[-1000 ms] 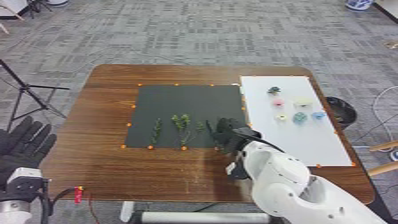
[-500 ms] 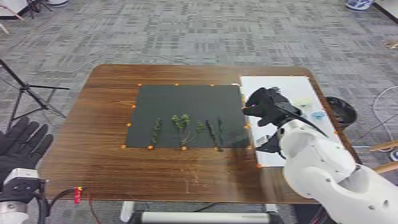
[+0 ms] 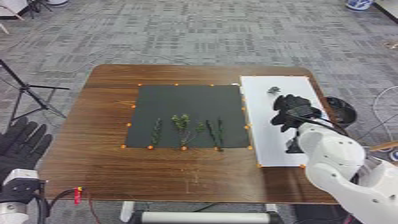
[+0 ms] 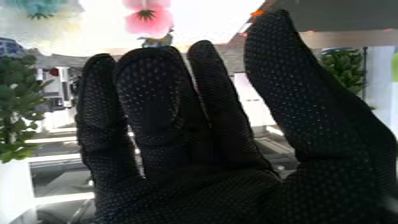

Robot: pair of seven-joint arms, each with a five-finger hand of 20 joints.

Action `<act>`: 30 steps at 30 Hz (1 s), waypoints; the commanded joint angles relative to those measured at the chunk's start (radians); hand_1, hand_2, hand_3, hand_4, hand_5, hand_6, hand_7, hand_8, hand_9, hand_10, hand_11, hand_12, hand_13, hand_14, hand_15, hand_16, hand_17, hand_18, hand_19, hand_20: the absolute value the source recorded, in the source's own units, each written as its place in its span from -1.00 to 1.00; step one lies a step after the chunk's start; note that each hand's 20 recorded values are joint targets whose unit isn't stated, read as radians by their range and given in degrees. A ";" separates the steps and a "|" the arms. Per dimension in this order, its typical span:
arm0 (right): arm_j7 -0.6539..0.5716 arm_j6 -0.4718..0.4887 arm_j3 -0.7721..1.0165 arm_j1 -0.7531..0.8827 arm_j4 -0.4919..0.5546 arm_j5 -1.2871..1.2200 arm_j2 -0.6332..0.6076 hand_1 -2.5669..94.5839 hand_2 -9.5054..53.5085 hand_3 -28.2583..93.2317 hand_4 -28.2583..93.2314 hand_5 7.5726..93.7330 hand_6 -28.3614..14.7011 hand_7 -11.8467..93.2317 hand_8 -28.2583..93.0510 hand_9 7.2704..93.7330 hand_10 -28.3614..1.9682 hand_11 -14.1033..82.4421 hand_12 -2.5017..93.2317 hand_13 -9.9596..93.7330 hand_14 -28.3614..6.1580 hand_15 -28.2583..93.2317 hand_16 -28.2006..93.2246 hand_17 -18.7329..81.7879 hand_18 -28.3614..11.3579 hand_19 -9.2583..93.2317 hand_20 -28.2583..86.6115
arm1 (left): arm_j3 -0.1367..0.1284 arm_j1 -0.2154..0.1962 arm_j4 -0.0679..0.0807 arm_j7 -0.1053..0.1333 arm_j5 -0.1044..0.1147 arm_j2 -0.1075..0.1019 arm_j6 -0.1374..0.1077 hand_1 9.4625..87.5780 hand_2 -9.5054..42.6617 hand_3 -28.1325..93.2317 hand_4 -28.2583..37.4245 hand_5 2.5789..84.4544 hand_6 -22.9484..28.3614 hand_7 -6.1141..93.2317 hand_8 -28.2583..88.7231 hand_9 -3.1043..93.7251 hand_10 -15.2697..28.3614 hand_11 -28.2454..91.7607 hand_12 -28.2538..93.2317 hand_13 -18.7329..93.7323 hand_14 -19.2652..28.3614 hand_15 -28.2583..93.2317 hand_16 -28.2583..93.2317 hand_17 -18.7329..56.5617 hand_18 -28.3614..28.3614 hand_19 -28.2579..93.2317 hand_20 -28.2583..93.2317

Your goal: Arrange flowers

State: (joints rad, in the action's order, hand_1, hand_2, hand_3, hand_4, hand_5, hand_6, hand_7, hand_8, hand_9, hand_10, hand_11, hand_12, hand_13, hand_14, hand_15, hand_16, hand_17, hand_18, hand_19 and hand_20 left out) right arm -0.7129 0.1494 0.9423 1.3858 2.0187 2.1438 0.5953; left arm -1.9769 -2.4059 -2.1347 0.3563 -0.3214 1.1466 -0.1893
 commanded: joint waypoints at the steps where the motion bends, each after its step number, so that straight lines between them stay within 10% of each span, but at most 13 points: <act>1: -0.017 0.009 -0.099 -0.130 -0.102 0.015 0.009 -0.02 -1.00 0.66 -0.89 0.09 0.06 -0.56 -0.68 0.09 0.01 -0.50 -0.70 0.58 0.14 0.56 -0.02 0.04 -0.65 0.67 0.03 | 0.009 -0.002 -0.007 0.011 0.001 0.003 -0.003 -0.55 -0.01 0.64 -1.00 -0.05 0.32 -0.67 -0.65 -0.28 0.48 -0.16 -0.36 -0.24 0.49 -0.04 -0.59 -0.69 0.56 0.06 -0.36; 20: -0.032 0.142 -0.116 -0.182 -0.194 -0.057 0.039 0.07 -1.00 0.64 -0.93 0.13 0.15 -0.52 -0.70 0.15 0.10 -0.48 -0.71 0.63 0.23 0.56 -0.03 0.08 -0.60 0.67 0.03 | 0.003 0.008 -0.006 0.008 0.006 0.003 0.010 -0.55 -0.01 0.64 -1.00 -0.04 0.33 -0.68 -0.65 -0.28 0.48 -0.16 -0.36 -0.24 0.49 -0.04 -0.59 -0.69 0.56 0.06 -0.36; 30: -0.013 0.081 -0.166 -0.189 -0.209 -0.029 0.055 0.15 -1.00 0.56 -1.00 0.32 0.31 -0.39 -0.57 0.40 0.22 -0.43 -0.65 0.65 0.28 0.54 -0.03 0.09 -0.57 0.66 0.05 | 0.081 0.116 0.038 -0.004 0.032 -0.056 -0.001 -0.54 -0.01 0.64 -1.00 -0.03 0.31 -0.69 -0.65 -0.27 0.42 -0.19 -0.39 -0.21 0.39 -0.15 -0.63 -0.66 0.54 0.05 -0.38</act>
State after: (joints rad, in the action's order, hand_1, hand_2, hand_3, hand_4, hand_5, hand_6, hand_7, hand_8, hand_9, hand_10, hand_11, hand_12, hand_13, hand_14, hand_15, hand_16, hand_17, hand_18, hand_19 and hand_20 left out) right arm -0.7321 0.2744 0.7986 1.1920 1.8209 2.0909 0.6338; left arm -1.9587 -2.3708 -2.1283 0.3569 -0.3204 1.1407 -0.1890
